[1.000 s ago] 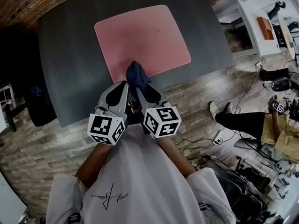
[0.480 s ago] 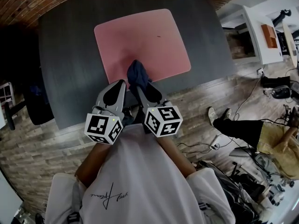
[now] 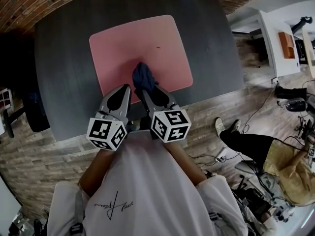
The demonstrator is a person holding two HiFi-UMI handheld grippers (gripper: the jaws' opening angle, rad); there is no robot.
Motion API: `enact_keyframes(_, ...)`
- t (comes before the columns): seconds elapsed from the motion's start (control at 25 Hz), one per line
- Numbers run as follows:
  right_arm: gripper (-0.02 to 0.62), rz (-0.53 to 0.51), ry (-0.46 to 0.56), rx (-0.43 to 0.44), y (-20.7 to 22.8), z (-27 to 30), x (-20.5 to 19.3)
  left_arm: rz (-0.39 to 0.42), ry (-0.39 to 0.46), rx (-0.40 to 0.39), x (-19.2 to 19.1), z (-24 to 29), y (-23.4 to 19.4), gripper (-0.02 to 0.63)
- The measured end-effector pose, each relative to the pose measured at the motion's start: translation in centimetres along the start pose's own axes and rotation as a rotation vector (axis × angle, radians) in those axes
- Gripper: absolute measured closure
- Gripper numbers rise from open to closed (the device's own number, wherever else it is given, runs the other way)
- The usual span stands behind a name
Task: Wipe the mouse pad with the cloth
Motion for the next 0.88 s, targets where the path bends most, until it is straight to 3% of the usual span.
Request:
enact_keyframes(0.36, 0.465, 0.005, -0.028, 0.047, 4.7, 1.5, 3.0, -0.011, -0.011, 0.054, -0.4, 4.5, 1.5, 0.594)
enact_keyframes(0.52, 0.465, 0.010, -0.039, 0.063, 7.1, 1.8, 4.1, -0.038, 0.001, 0.125, -0.9, 5.4, 2.6, 0.594)
enact_keyframes(0.88, 0.472, 0.001, -0.063, 0.049, 11.2, 3.6, 4.4, -0.005, 0.031, 0.239, -1.4, 4.7, 3.2, 0.594)
Point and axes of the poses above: the fingertips, and each gripper's own axes: z forward along the fingers, y to its right, x out of its top, the point moved 7 cm from there along -z, backward along the fingers, and after that the axes turned 11 degrees about y, right-handed, at the moved point
